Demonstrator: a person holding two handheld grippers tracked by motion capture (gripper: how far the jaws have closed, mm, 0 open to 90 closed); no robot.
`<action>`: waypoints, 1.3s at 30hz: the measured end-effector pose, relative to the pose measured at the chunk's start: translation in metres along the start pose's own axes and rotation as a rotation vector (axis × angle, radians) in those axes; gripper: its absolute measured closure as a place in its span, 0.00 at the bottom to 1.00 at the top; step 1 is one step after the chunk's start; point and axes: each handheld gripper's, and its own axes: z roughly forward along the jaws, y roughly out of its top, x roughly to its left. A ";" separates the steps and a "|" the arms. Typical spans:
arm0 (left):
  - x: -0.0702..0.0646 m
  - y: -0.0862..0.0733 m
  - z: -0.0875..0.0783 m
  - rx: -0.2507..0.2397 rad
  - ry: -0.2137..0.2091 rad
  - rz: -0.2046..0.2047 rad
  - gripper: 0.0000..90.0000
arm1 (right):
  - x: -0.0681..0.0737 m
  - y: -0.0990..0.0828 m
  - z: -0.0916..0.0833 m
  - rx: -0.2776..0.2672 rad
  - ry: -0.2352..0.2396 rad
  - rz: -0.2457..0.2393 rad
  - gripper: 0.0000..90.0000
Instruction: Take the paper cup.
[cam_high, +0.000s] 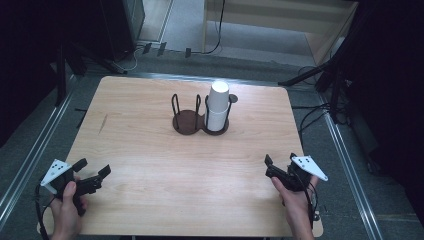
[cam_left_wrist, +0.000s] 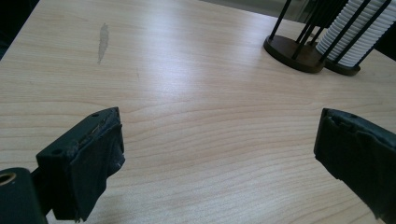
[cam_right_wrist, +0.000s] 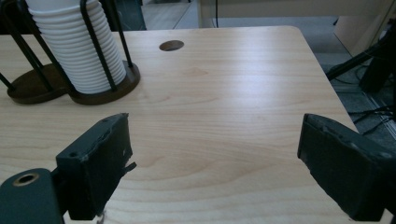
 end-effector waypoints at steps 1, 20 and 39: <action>0.000 0.000 0.000 0.001 0.000 0.000 0.02 | 0.002 0.001 0.001 -0.001 0.001 -0.003 0.10; 0.001 0.000 0.000 0.007 -0.009 -0.011 0.02 | 0.041 0.031 0.024 -0.023 0.064 -0.038 0.10; 0.001 0.000 0.001 0.011 -0.012 -0.005 0.02 | 0.070 0.050 0.043 -0.024 0.091 -0.065 0.10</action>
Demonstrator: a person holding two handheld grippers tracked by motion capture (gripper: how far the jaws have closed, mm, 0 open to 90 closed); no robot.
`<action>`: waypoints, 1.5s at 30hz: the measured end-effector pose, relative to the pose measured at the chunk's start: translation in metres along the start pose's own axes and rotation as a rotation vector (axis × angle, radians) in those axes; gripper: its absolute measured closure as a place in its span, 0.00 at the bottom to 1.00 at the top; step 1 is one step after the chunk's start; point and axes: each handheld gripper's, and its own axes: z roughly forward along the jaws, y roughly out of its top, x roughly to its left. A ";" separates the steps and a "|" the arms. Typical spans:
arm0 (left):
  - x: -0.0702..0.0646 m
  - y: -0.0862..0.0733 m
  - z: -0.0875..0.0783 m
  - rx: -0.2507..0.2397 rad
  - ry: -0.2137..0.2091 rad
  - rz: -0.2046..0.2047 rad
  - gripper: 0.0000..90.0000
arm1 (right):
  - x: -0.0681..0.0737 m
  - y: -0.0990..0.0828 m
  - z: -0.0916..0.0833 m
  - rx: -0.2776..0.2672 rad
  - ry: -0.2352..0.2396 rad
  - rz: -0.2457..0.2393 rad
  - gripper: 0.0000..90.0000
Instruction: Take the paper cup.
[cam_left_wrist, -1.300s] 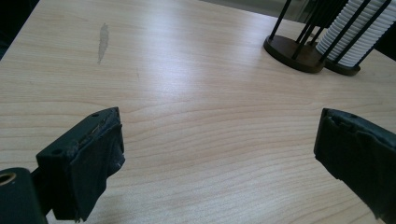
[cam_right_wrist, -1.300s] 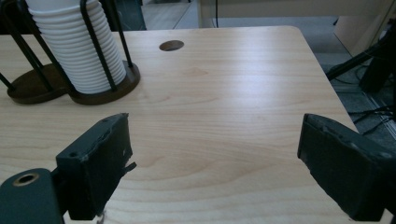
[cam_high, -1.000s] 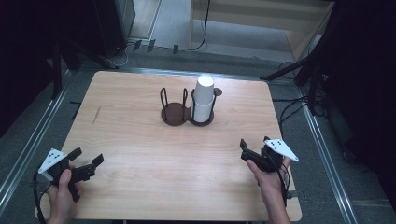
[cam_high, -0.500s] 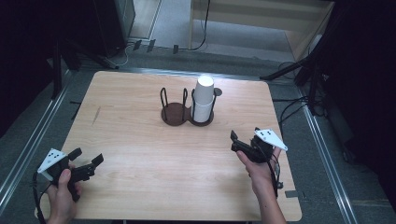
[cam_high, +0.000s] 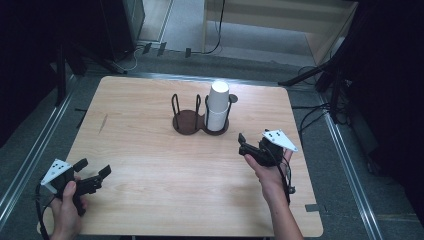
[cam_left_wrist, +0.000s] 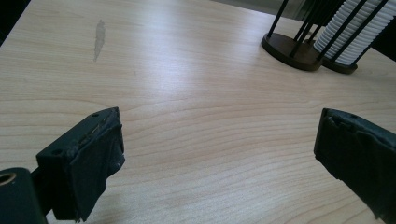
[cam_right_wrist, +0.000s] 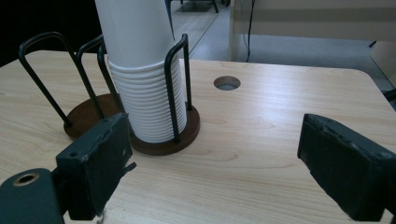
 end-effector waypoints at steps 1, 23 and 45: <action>0.000 0.000 0.000 0.000 0.000 0.000 0.02 | 0.001 0.000 0.001 0.002 -0.002 0.002 0.10; 0.000 0.000 0.000 0.001 -0.001 0.001 0.02 | 0.028 0.014 0.029 0.017 0.035 -0.021 0.10; 0.000 0.000 0.000 0.004 -0.010 0.000 0.02 | 0.042 0.029 0.060 0.030 0.053 -0.013 0.12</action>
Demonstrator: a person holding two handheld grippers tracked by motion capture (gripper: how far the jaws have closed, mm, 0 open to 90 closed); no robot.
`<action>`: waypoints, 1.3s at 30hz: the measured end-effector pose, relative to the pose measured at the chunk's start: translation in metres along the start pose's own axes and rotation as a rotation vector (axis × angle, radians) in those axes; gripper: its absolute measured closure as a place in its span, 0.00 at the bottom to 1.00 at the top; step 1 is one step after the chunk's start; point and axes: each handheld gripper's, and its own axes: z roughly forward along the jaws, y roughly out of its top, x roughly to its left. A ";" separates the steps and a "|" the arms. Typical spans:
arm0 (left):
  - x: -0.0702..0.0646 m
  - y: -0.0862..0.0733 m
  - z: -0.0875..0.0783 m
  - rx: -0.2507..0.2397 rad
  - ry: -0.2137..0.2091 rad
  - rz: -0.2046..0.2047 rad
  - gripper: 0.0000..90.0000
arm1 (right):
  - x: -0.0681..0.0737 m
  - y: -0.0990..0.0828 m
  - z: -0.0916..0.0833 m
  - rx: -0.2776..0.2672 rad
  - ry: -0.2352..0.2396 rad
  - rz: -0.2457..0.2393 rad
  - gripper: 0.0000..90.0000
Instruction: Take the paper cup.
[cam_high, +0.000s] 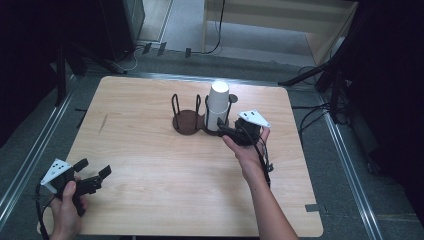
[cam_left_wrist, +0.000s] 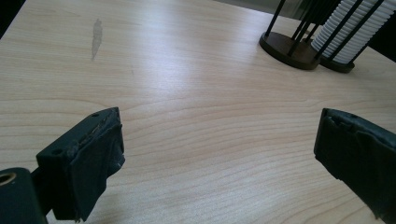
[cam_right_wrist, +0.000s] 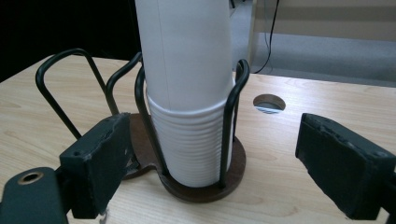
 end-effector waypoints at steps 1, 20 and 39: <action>0.000 0.000 0.000 0.000 0.000 0.001 0.02 | 0.000 0.001 0.002 -0.003 -0.001 -0.002 0.12; -0.001 0.000 0.001 0.007 0.000 0.009 0.02 | 0.009 0.014 0.033 -0.009 0.016 0.039 0.17; 0.000 0.000 0.002 0.013 -0.004 0.011 0.02 | 0.013 0.027 0.051 -0.020 0.018 0.080 0.25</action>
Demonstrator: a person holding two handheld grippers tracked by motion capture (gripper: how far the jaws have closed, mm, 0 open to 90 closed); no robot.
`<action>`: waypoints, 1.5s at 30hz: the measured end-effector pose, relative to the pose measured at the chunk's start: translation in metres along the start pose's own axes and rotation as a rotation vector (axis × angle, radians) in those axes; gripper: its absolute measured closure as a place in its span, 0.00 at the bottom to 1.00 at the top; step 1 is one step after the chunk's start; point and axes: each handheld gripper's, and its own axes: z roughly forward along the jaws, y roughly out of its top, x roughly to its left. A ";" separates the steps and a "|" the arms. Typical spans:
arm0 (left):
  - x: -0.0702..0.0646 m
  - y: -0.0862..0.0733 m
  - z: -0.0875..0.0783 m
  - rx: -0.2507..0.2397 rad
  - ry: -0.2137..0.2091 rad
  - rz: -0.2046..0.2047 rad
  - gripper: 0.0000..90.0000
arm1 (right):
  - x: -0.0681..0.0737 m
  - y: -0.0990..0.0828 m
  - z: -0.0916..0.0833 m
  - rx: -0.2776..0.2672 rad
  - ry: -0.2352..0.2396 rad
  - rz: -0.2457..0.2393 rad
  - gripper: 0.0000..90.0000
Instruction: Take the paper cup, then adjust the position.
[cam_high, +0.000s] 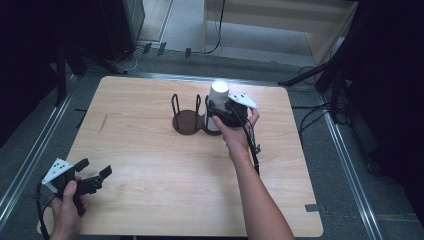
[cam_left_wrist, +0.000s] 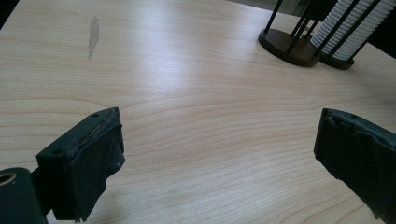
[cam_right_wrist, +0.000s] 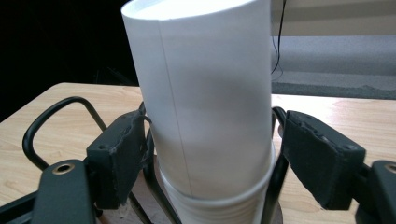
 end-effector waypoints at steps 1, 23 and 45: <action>0.000 0.000 0.000 0.001 -0.001 -0.001 0.02 | 0.001 0.001 0.001 -0.001 0.000 -0.005 0.25; -0.001 0.000 0.001 0.005 -0.003 -0.001 0.02 | 0.009 0.005 0.022 -0.001 -0.078 -0.052 0.28; -0.001 0.000 0.000 0.004 0.000 0.005 0.02 | 0.012 0.026 0.003 -0.063 -0.065 -0.074 0.31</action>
